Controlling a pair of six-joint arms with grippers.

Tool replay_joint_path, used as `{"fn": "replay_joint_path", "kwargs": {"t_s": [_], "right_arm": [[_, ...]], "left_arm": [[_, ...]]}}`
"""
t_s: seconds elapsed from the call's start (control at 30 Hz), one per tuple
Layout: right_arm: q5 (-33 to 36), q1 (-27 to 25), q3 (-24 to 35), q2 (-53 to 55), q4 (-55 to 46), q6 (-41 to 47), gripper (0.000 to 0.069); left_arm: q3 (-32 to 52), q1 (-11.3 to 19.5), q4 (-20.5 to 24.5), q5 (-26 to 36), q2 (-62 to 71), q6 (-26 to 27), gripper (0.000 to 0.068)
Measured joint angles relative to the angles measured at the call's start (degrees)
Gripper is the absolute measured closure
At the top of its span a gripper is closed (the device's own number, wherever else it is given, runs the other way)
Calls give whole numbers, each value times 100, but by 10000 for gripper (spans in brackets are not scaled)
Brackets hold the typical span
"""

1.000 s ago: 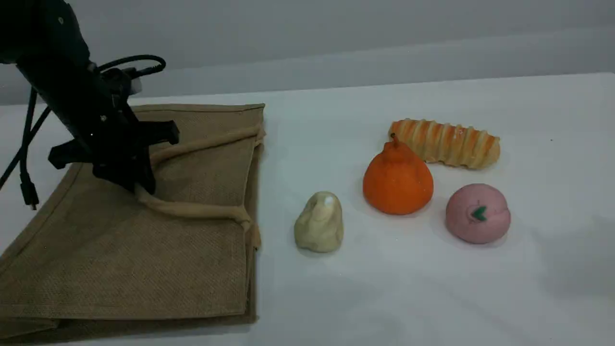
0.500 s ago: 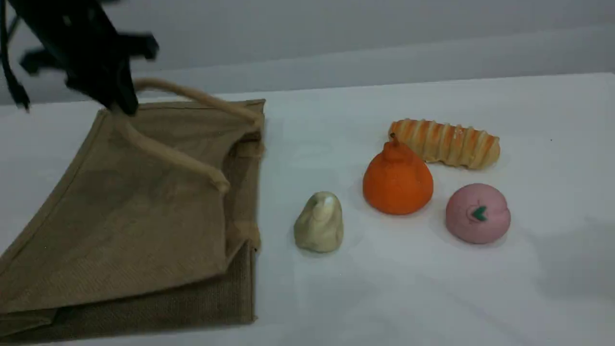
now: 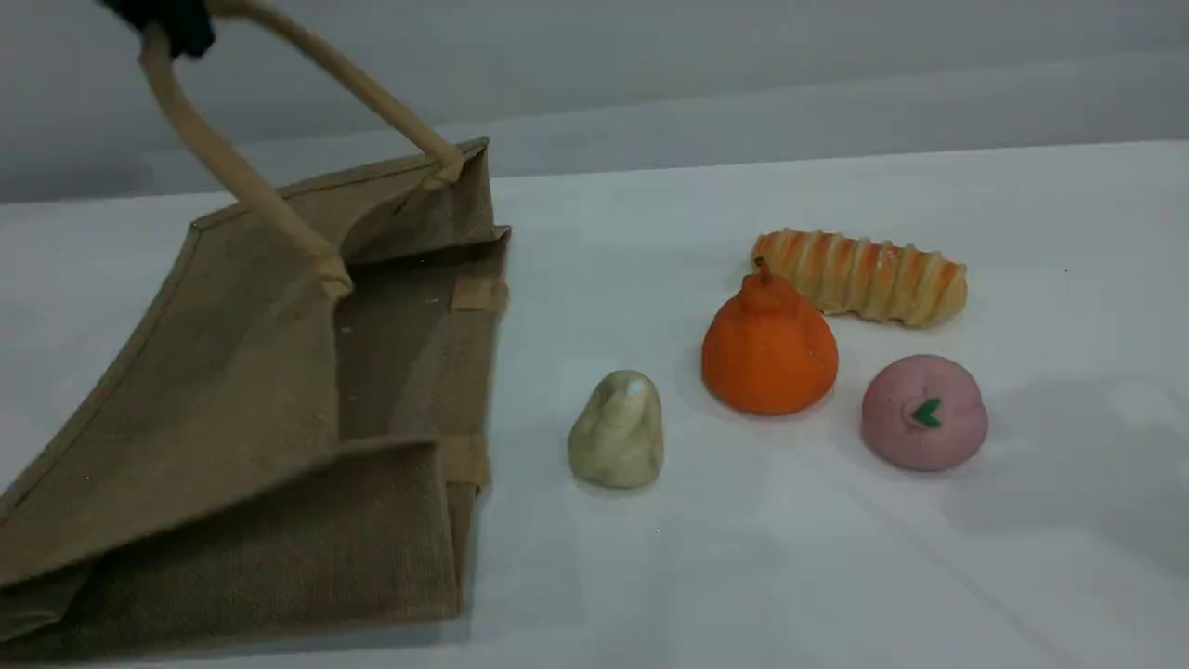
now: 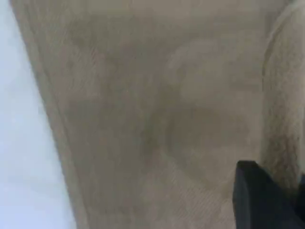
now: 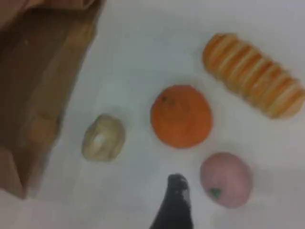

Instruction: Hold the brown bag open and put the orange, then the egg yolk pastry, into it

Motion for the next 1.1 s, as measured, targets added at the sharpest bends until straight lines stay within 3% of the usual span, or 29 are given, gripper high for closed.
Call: {"fn": "replay_joint_path", "kwargs": {"t_s": [0.3, 0.43, 0.73, 1.1], "right_arm": [[-166, 0, 0, 857, 445, -554, 122], [-183, 112, 0, 1101, 456, -611, 122], [-486, 657, 0, 1459, 448, -712, 122], [-958, 915, 0, 2242, 482, -712, 122]], "left_arm": [[-992, 5, -947, 0, 0, 697, 598], [-1265, 5, -1415, -24, 0, 1289, 598], [-1279, 5, -1521, -19, 5, 2238, 598], [-1279, 5, -2298, -25, 5, 3189, 598]]}}
